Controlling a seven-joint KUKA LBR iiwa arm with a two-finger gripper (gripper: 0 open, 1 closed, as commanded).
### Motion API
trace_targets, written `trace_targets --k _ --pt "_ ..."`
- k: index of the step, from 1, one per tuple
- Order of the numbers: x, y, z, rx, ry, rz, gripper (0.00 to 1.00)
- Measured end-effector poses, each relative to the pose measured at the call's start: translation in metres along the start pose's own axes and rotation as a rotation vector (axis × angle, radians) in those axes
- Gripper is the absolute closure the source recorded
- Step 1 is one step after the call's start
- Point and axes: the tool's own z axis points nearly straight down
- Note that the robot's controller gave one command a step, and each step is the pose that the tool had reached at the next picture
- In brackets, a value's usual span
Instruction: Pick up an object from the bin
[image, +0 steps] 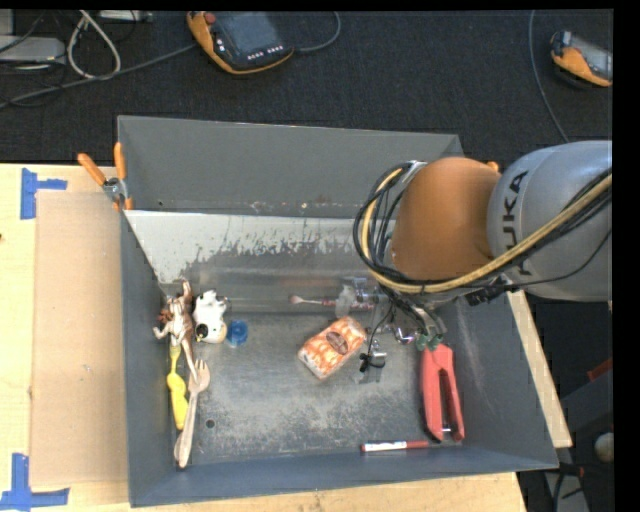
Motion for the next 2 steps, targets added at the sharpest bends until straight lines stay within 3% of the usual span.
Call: trace_targets --k 1,2 --pt "-0.004 0.014 0.040 -0.001 0.007 0.090 0.00" --pt "-0.034 -0.009 0.078 0.000 0.011 0.135 1.00"
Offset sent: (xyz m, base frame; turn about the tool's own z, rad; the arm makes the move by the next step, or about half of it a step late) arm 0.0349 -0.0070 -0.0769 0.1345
